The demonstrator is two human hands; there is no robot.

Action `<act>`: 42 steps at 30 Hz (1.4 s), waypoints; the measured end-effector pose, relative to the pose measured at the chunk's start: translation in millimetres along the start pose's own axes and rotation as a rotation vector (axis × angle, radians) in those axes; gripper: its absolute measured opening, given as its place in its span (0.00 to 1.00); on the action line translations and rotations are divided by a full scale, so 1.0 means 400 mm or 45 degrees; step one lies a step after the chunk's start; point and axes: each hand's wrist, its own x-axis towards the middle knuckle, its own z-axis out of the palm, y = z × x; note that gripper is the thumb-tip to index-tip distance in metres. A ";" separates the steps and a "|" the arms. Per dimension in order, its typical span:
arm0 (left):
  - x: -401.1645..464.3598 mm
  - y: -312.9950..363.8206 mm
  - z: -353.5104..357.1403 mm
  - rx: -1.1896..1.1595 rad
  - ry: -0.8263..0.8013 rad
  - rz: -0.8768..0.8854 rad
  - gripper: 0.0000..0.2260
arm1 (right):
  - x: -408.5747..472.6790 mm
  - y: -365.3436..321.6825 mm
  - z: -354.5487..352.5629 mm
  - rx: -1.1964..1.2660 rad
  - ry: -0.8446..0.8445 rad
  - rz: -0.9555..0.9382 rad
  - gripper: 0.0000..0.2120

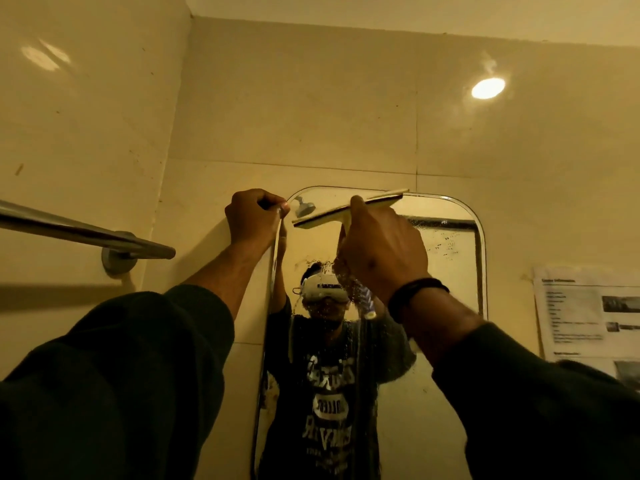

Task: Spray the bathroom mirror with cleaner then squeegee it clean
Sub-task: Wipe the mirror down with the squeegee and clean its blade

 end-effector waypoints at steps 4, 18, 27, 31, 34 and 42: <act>0.005 -0.005 -0.003 0.044 0.008 0.013 0.03 | -0.082 0.028 0.037 0.029 -0.060 -0.009 0.24; -0.013 0.005 0.002 0.096 0.053 0.009 0.03 | -0.081 0.022 0.003 0.008 -0.034 -0.105 0.24; -0.007 0.002 -0.003 0.112 0.047 0.040 0.03 | -0.288 0.079 0.071 0.027 -0.197 -0.151 0.31; -0.013 0.008 0.001 0.112 0.045 0.024 0.04 | -0.287 0.073 0.043 0.044 -0.201 -0.153 0.28; -0.018 0.011 0.005 0.124 0.063 0.017 0.05 | -0.198 0.045 0.014 0.012 -0.108 -0.189 0.25; -0.013 0.004 -0.001 0.160 0.072 0.076 0.06 | -0.205 0.069 0.048 0.009 -0.129 -0.072 0.26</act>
